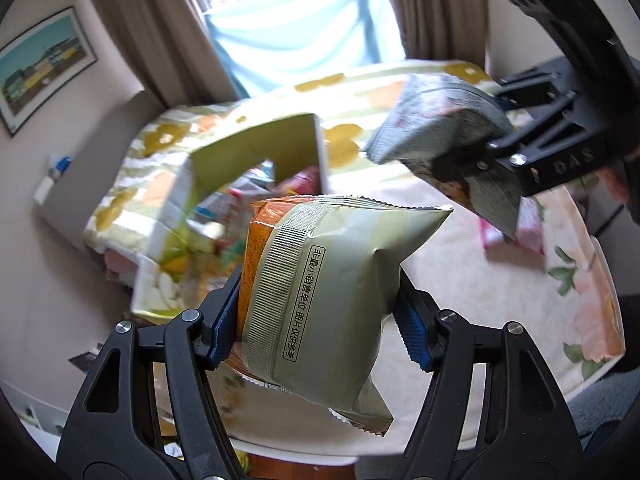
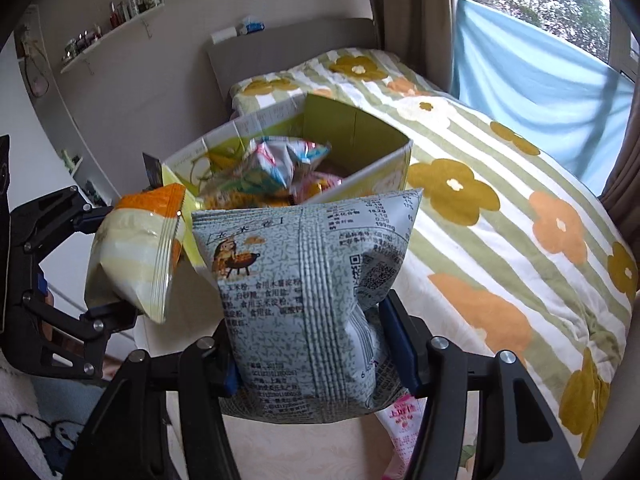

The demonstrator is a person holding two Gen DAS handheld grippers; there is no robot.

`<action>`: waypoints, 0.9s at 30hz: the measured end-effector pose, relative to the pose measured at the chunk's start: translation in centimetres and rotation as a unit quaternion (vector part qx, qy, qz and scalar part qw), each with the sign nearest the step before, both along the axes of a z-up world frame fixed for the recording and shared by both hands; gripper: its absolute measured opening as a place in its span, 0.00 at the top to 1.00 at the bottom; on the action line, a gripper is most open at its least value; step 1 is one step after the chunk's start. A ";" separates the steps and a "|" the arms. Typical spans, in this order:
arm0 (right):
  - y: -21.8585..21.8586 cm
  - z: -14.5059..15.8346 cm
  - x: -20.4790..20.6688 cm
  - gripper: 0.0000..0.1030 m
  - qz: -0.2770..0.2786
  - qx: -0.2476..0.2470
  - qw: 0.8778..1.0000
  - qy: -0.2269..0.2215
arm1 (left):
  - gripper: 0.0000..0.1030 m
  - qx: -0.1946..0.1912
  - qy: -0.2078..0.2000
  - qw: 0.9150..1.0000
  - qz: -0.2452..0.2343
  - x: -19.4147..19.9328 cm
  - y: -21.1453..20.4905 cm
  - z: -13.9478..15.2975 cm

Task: Organize snacks
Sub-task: 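Carry the cream-orange packet and grey printed bag over the box with both tools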

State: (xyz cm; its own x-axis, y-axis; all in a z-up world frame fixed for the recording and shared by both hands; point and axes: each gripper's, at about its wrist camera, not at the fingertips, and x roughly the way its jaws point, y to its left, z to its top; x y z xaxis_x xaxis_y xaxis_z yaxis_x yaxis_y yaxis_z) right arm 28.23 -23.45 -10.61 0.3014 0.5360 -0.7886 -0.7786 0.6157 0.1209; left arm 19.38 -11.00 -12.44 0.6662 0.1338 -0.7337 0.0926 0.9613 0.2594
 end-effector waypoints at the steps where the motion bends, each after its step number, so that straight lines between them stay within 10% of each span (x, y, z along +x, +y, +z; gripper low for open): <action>1: 0.5 0.5 0.0 0.47 -0.004 0.002 1.000 -0.004 | 0.37 0.000 -0.006 1.000 0.006 0.3 0.9 0.4; 15: 9.4 3.9 3.0 0.47 -0.094 0.060 0.994 0.008 | 0.37 -0.054 0.007 0.998 0.024 8.7 15.9 3.6; 27: 13.6 2.8 5.3 0.47 -0.189 0.067 0.978 0.050 | 0.37 -0.106 0.112 0.988 -0.013 17.0 21.5 -2.7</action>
